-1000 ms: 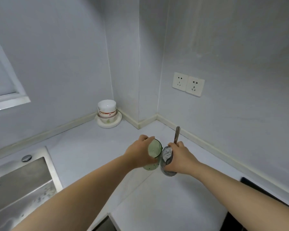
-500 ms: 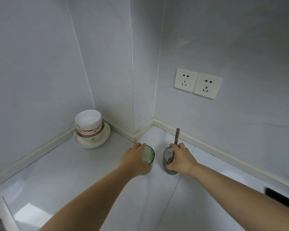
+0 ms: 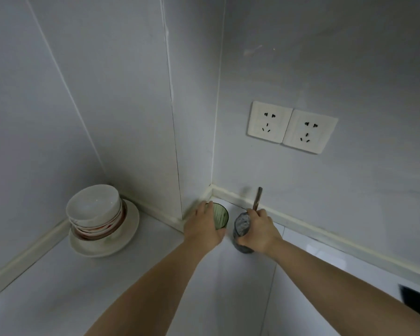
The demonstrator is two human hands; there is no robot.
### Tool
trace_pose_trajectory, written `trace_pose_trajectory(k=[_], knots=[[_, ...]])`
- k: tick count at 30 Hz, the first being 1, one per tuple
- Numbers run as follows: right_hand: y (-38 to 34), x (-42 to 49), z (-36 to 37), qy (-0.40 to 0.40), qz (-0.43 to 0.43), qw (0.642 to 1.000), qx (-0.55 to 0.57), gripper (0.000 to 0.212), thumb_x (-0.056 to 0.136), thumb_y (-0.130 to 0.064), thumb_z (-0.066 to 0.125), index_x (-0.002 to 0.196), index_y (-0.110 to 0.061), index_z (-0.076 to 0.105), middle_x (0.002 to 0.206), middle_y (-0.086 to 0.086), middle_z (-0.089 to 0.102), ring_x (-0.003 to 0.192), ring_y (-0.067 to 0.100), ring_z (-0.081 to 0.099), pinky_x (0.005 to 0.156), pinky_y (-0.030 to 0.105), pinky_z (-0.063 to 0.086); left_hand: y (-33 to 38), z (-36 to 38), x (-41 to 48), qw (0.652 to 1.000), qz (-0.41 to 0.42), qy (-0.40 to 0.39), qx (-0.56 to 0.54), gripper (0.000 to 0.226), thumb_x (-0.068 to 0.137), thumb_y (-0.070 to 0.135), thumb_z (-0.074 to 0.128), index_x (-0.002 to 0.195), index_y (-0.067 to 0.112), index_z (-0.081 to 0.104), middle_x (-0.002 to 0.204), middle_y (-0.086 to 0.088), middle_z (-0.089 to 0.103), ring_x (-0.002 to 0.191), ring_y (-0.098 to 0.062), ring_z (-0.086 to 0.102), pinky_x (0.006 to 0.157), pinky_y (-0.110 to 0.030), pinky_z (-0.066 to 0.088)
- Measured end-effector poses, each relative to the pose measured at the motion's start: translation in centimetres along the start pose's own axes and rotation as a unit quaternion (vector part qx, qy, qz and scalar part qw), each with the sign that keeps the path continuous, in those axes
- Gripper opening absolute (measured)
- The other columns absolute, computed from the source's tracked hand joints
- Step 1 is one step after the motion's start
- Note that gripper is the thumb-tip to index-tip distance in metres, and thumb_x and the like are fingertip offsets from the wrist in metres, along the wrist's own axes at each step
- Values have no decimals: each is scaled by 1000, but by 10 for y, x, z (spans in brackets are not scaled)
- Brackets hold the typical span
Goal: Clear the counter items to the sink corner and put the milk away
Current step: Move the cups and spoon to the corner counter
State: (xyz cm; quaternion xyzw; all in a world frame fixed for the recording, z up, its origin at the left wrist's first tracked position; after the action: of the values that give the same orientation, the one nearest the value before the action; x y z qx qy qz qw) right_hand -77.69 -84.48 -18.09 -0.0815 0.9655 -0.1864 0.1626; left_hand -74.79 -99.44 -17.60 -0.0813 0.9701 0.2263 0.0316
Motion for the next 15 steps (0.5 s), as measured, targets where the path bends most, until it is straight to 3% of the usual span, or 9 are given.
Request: trace_pose_trajectory(k=[5, 10, 15], knots=[[-2, 12, 7, -3, -17, 1000, -23, 86, 75, -41, 68, 143, -15, 23, 134, 9, 30, 123, 31, 31, 102, 36, 37, 3, 6, 23, 997, 28, -24, 63, 89, 86, 41, 60, 150, 15, 3, 158, -1, 0, 145, -25, 6, 116, -35, 15], [-4, 31, 5, 43, 25, 999, 9, 90, 77, -43, 67, 145, -14, 17, 135, 8, 27, 123, 30, 30, 100, 36, 40, 10, 8, 49, 992, 61, -44, 100, 94, 87, 35, 61, 150, 10, -4, 159, -4, -3, 145, -28, 5, 117, -35, 10], [0, 46, 14, 17, 56, 998, 28, 111, 73, -51, 69, 149, -11, -1, 151, 8, 9, 137, 31, 16, 110, 34, 24, 14, 10, 68, 983, 102, -45, 142, 95, 85, 27, 64, 150, 10, -3, 158, -4, -4, 142, -30, 9, 115, -36, 16]])
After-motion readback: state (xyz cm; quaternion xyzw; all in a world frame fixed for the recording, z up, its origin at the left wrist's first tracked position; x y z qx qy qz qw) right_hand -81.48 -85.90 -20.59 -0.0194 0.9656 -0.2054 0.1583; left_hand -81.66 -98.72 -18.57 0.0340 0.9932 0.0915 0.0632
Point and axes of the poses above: each hand's wrist, its own x-axis towards the middle knuckle, its own z-axis out of the palm, y = z × x, the point moved 8 cm from there along x, towards the middle knuckle
